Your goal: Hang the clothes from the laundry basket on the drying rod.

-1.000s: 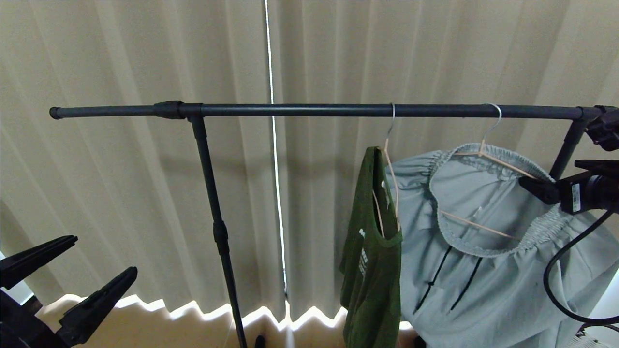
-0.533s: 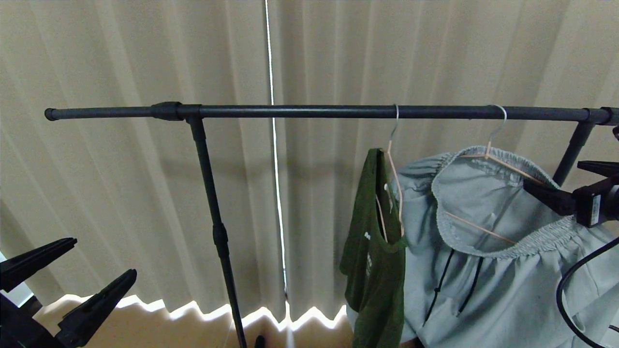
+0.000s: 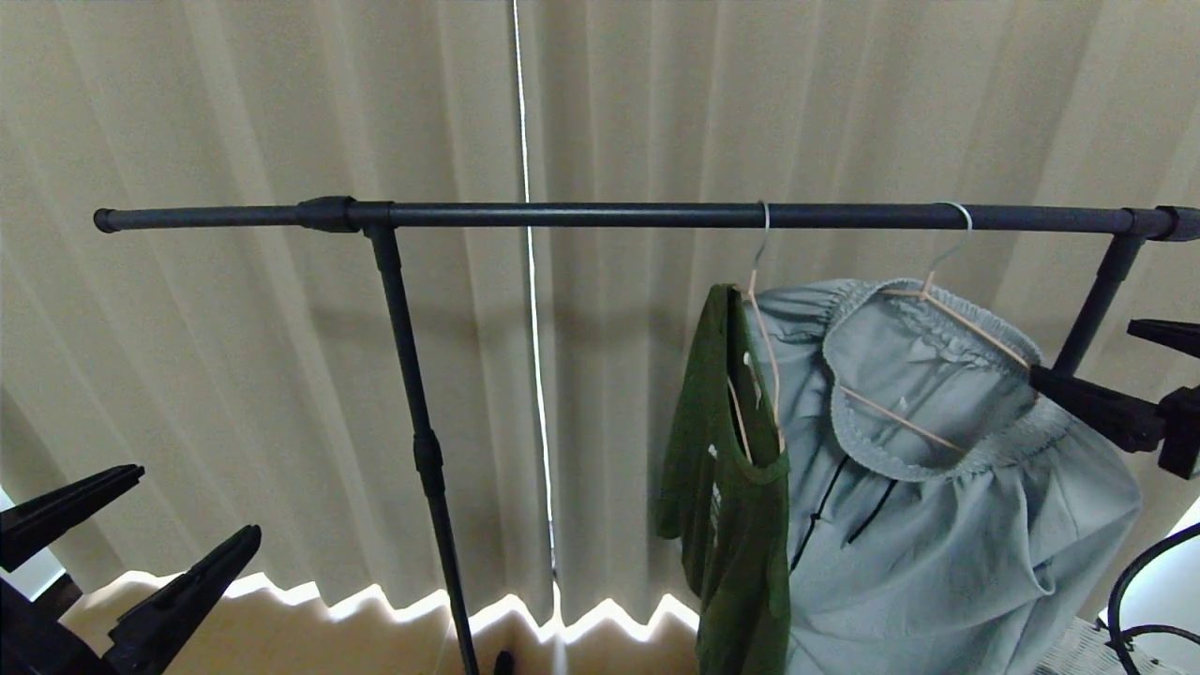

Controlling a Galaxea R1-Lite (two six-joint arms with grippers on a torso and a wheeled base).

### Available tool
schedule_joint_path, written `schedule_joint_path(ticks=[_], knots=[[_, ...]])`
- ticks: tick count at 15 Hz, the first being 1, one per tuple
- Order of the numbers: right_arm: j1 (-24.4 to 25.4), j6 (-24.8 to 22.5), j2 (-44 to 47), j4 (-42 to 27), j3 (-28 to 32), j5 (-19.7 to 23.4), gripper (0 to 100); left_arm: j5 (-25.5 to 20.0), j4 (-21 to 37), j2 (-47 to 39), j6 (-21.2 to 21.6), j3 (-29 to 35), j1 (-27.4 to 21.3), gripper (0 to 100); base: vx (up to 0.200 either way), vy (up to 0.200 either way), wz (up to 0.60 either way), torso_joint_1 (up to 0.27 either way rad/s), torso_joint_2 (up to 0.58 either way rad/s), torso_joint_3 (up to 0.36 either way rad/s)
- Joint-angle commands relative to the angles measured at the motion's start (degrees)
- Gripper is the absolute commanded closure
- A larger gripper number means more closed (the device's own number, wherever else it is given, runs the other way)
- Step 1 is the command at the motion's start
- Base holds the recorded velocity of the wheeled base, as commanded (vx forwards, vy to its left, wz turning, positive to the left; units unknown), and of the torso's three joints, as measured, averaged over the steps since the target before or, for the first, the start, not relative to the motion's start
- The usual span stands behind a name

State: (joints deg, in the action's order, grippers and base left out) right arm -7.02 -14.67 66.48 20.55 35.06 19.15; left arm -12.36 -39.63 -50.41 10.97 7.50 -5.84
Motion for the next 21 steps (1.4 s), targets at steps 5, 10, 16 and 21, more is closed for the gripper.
schedule_joint_path(ticks=[5, 10, 16, 21], knots=[[0.0, 5.3, -16.3, -0.5, -9.2, -0.1, 0, 0.0, 0.3, 8.9, -1.6, -7.1, 11.0, 0, 0.0, 0.0, 0.0, 0.0, 0.0, 0.0], [-0.1, 5.5, -30.8, -6.1, -16.6, -0.5, 0, -0.6, 14.4, 22.5, -4.7, -7.5, 11.0, 0, 0.0, 0.0, 0.0, 0.0, 0.0, 0.0], [-0.1, 5.7, -47.1, -20.9, -25.0, -0.6, 0, -0.8, 33.7, 39.0, -4.8, -7.5, 0.4, 0, 0.0, 0.0, 0.0, 0.0, 0.0, 0.0], [-0.3, 10.7, -55.3, -24.1, -28.4, -2.5, 0, -0.7, 33.7, 43.6, -3.1, -7.5, 1.6, 0, 0.0, 0.0, 0.0, 0.0, 0.0, 0.0]])
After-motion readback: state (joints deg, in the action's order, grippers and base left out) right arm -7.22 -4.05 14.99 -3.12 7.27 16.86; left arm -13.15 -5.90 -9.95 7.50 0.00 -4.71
